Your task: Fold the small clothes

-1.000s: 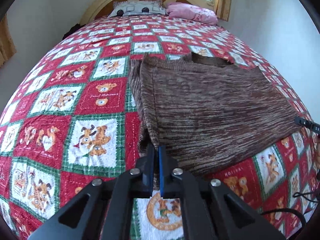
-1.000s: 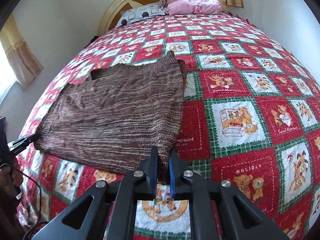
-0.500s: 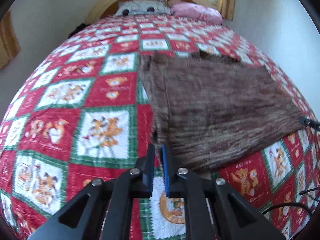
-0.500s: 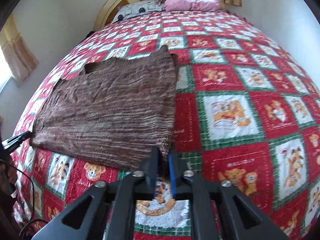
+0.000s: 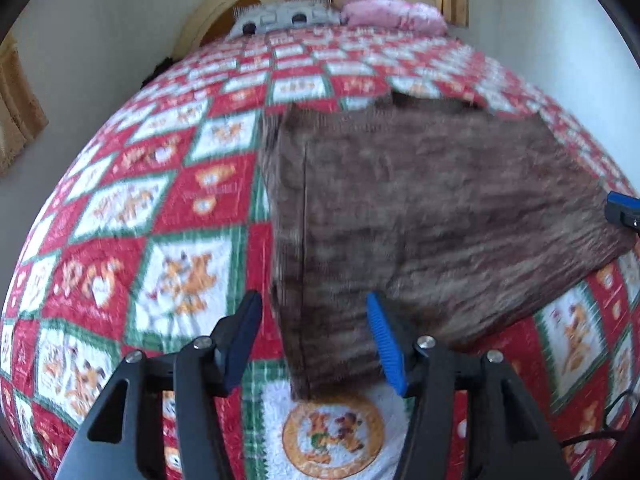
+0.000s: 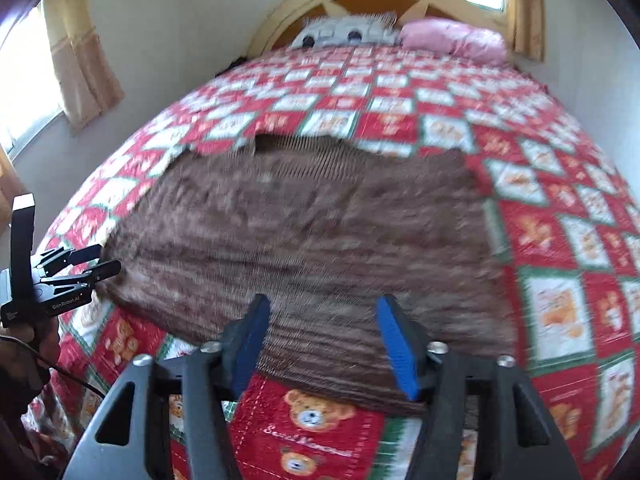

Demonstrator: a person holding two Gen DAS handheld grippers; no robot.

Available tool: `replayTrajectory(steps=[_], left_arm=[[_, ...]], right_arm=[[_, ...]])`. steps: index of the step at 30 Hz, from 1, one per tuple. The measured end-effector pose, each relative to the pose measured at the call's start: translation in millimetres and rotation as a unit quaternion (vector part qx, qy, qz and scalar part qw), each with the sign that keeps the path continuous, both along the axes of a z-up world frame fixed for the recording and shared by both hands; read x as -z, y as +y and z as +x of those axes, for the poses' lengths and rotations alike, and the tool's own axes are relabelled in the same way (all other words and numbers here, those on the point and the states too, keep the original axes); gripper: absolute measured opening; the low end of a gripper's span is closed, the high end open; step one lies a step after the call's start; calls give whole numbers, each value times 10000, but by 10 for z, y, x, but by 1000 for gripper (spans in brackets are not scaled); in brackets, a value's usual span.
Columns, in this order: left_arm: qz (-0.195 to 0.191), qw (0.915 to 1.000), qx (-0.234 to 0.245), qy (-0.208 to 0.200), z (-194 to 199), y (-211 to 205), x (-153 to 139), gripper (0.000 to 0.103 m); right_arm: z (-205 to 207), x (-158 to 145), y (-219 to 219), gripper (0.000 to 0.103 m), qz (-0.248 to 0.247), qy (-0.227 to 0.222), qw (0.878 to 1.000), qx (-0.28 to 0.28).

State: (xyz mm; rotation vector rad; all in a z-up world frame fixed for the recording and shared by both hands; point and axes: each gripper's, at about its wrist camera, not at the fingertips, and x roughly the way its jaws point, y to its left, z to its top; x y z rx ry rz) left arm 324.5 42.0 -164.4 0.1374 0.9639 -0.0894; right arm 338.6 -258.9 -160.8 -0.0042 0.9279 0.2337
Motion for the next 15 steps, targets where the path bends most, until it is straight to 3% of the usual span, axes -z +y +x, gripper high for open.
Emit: replayTrajectory(steps=[2, 6, 11, 12, 15], left_arm=[[-41, 9999, 8, -112, -72, 26, 27, 58], [-74, 9998, 49, -155, -151, 55, 39, 59], [-133, 9997, -71, -201, -171, 69, 36, 65], [-128, 9996, -131, -212, -165, 78, 40, 71], [-169, 9993, -259, -194, -157, 118, 51, 79]], right_arm=[[-44, 190, 70, 45, -159, 204, 9996, -92], [-192, 175, 205, 45, -710, -20, 9972, -238], [-113, -42, 328, 45, -295, -295, 9988, -261], [-82, -58, 372, 45, -256, -325, 9987, -293], [59, 52, 563, 45, -24, -162, 9991, -399]])
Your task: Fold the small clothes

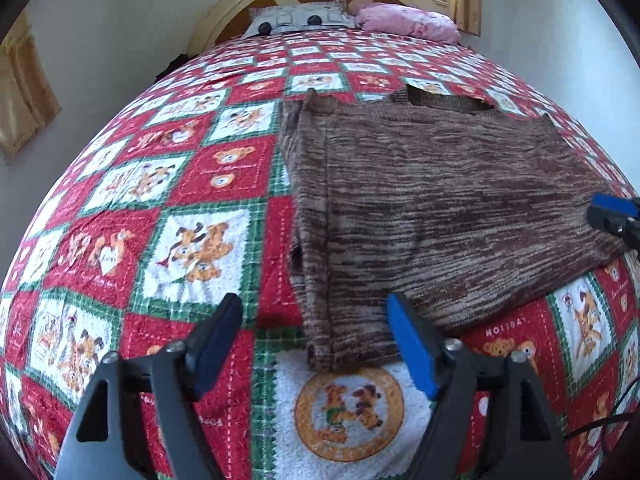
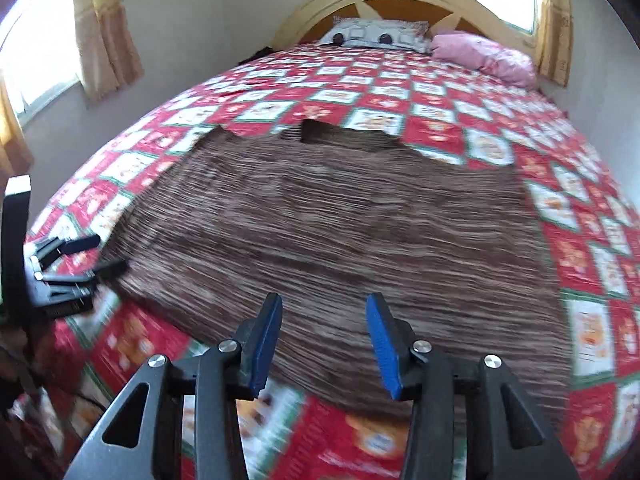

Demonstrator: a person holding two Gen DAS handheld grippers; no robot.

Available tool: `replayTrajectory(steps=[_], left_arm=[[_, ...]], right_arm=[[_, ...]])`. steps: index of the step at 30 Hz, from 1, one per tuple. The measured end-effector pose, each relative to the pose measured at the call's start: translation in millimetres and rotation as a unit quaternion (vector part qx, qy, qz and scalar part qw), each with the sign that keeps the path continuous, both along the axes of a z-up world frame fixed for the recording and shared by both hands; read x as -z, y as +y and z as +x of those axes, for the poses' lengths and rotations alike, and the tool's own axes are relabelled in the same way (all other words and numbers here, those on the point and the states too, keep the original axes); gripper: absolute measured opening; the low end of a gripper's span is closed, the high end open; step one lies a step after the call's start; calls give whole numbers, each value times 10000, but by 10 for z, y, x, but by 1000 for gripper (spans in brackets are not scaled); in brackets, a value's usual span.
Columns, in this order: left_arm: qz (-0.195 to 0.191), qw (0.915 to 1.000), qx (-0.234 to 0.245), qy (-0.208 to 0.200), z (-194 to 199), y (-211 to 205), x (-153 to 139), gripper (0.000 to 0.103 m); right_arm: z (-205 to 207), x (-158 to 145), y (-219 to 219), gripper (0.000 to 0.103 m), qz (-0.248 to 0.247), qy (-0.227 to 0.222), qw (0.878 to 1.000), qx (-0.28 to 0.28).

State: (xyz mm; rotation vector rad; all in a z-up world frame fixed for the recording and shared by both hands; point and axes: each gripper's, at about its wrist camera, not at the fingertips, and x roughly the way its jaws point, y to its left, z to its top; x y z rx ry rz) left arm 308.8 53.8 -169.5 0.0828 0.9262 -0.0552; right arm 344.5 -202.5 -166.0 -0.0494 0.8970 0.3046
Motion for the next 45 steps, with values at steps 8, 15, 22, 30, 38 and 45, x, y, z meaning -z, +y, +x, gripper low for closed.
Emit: replayTrajectory(steps=[8, 15, 22, 30, 38, 45], left_arm=[[-219, 9997, -42, 84, -4, 86, 28, 86], [-286, 9995, -10, 101, -22, 116, 31, 88], [-273, 9995, 92, 131, -99, 170, 23, 94], [-287, 9994, 154, 155, -180, 220, 11, 95], [-104, 9996, 128, 240, -205, 378, 20, 95], [34, 9997, 75, 251, -179, 519, -46, 95]], right_arm=[[-126, 254, 145, 45, -166, 190, 9997, -57], [-184, 261, 190, 45, -352, 156, 9993, -27], [-230, 231, 227, 45, -537, 150, 9984, 40], [-309, 143, 259, 45, -654, 142, 9978, 8], [-348, 119, 374, 47, -668, 175, 9974, -199], [-382, -14, 680, 54, -698, -16, 9959, -574]])
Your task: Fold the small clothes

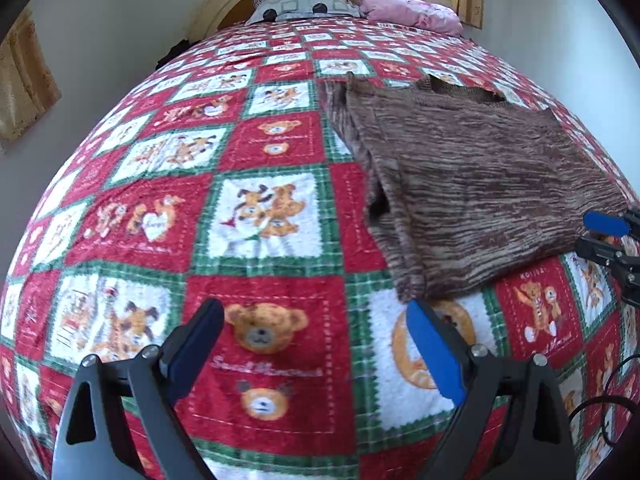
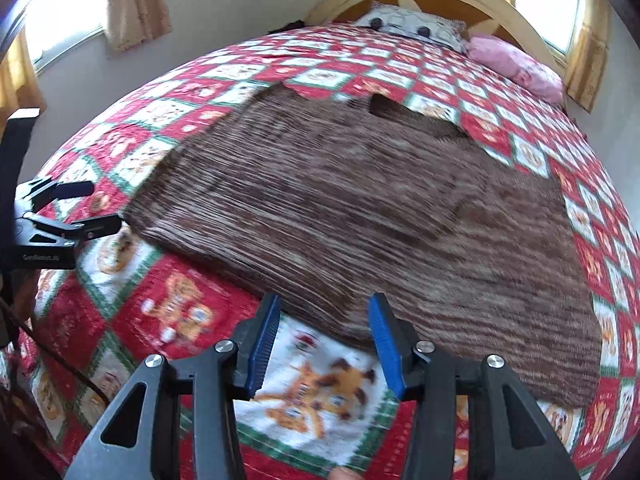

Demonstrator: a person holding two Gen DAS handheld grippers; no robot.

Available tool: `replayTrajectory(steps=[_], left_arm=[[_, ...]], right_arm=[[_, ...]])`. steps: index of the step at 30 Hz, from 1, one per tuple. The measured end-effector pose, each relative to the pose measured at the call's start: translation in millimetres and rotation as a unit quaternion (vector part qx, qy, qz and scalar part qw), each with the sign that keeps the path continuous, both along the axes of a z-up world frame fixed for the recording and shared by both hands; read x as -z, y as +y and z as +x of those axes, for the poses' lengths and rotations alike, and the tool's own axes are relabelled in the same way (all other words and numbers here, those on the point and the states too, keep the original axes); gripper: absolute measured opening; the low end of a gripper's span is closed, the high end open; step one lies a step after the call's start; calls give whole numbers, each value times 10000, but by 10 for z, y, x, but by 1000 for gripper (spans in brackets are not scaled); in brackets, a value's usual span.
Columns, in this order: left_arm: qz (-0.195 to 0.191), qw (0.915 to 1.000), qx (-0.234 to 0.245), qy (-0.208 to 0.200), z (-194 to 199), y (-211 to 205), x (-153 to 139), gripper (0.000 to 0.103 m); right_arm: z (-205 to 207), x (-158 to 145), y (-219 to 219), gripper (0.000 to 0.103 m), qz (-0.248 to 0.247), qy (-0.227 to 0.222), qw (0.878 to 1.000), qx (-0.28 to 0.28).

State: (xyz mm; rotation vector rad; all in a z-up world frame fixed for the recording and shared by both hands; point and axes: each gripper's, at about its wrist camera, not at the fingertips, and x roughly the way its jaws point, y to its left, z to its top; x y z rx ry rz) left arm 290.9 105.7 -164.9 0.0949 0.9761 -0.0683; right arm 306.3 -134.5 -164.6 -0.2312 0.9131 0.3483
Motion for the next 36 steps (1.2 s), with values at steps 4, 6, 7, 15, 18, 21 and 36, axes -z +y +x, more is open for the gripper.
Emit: replayTrajectory(steps=[4, 6, 7, 15, 18, 21, 36], left_arm=[[79, 10000, -39, -12, 62, 124, -64, 95], [45, 10000, -84, -5, 99, 215, -106, 95], [7, 9999, -110, -25, 112, 258, -128, 95], [-231, 9981, -394, -406, 370, 715, -332, 95], [-430, 9968, -341, -574, 465, 832, -377, 95], [-624, 9959, -278, -590, 562, 877, -371, 95], [-1442, 9875, 623, -164, 1213, 351, -280, 95]], right_arm=[[9, -65, 246, 58, -80, -221, 9993, -288], [5, -76, 368, 58, -174, -342, 9984, -409], [-4, -76, 448, 58, -230, -401, 9977, -499], [-87, -13, 1005, 58, -657, -802, 9879, -1155], [-103, 31, 1185, 57, -711, -859, 9844, -1362], [-147, 86, 1368, 57, -754, -899, 9803, -1589], [-153, 280, 1542, 17, -1173, -1262, 9723, -1582]])
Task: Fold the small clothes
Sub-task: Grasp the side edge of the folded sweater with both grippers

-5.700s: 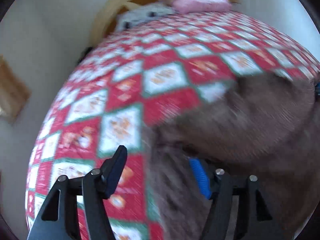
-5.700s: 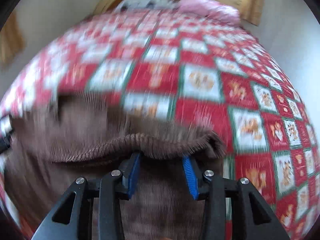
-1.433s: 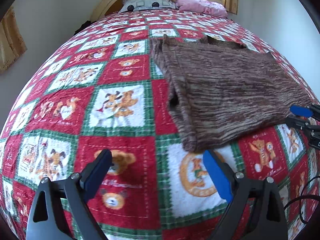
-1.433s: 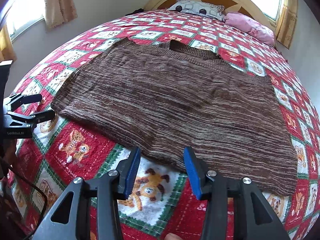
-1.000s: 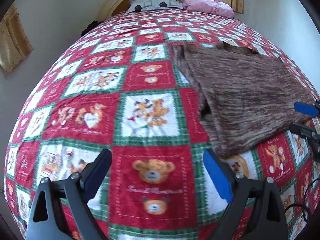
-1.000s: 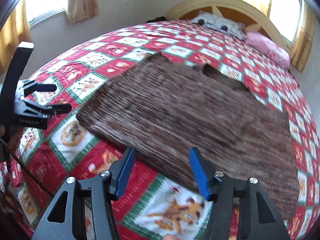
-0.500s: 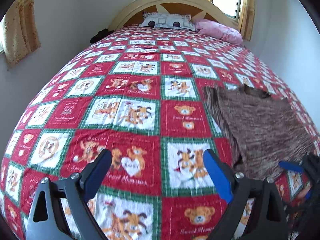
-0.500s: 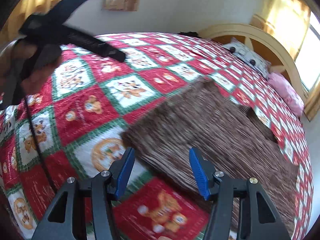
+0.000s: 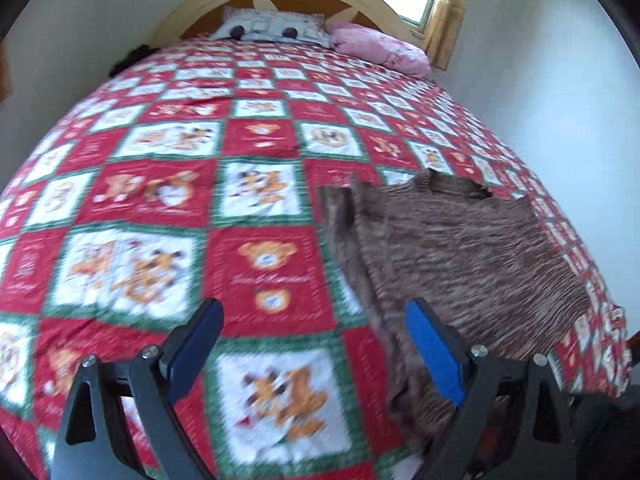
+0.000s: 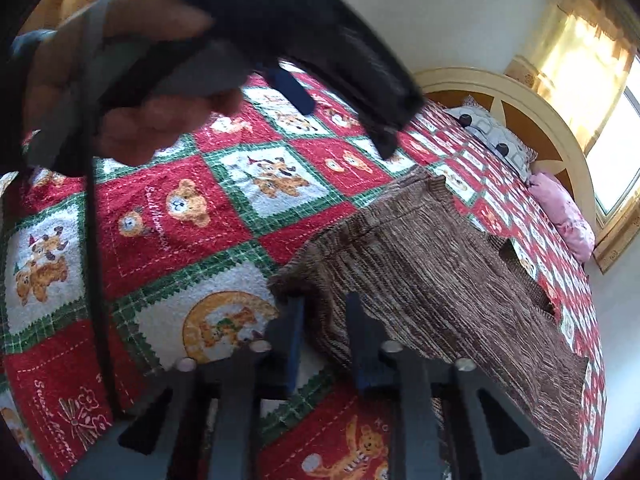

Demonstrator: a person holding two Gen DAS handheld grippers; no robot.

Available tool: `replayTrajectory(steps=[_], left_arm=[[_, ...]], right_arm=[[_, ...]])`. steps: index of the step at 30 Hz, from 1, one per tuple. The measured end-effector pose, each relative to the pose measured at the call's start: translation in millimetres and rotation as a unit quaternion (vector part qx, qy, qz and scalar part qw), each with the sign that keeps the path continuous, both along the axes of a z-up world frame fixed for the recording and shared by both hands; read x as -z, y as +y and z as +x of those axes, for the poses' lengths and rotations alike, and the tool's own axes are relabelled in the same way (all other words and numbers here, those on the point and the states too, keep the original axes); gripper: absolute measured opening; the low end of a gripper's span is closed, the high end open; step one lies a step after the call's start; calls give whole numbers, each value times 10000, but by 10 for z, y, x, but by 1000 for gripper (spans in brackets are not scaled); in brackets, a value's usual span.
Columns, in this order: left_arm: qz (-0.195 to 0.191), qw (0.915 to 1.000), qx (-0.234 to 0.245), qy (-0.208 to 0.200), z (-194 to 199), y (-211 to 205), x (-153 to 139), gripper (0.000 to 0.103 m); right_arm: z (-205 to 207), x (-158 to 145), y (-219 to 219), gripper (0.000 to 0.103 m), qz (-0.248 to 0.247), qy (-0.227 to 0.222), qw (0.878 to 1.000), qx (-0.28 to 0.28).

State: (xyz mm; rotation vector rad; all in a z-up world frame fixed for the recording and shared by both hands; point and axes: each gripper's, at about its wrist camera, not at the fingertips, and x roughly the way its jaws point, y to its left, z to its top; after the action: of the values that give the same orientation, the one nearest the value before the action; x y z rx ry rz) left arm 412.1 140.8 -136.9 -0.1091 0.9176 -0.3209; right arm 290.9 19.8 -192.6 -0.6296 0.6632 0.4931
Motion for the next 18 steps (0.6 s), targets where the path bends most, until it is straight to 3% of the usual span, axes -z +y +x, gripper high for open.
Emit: replayTrajectory(steps=[5, 11, 13, 18], left_arm=[[-100, 9999, -27, 133, 273, -120, 104, 95], [75, 9997, -30, 240, 572, -282, 235, 95], [135, 9995, -18, 285, 648, -337, 295, 95], [136, 9994, 22, 327, 752, -397, 373, 93]], right_arm=[[-35, 27, 40, 16, -74, -21, 9999, -117], [18, 22, 1, 16, 110, 119, 9998, -99], [50, 21, -17, 24, 131, 127, 9998, -20], [136, 28, -38, 25, 208, 233, 9995, -10]])
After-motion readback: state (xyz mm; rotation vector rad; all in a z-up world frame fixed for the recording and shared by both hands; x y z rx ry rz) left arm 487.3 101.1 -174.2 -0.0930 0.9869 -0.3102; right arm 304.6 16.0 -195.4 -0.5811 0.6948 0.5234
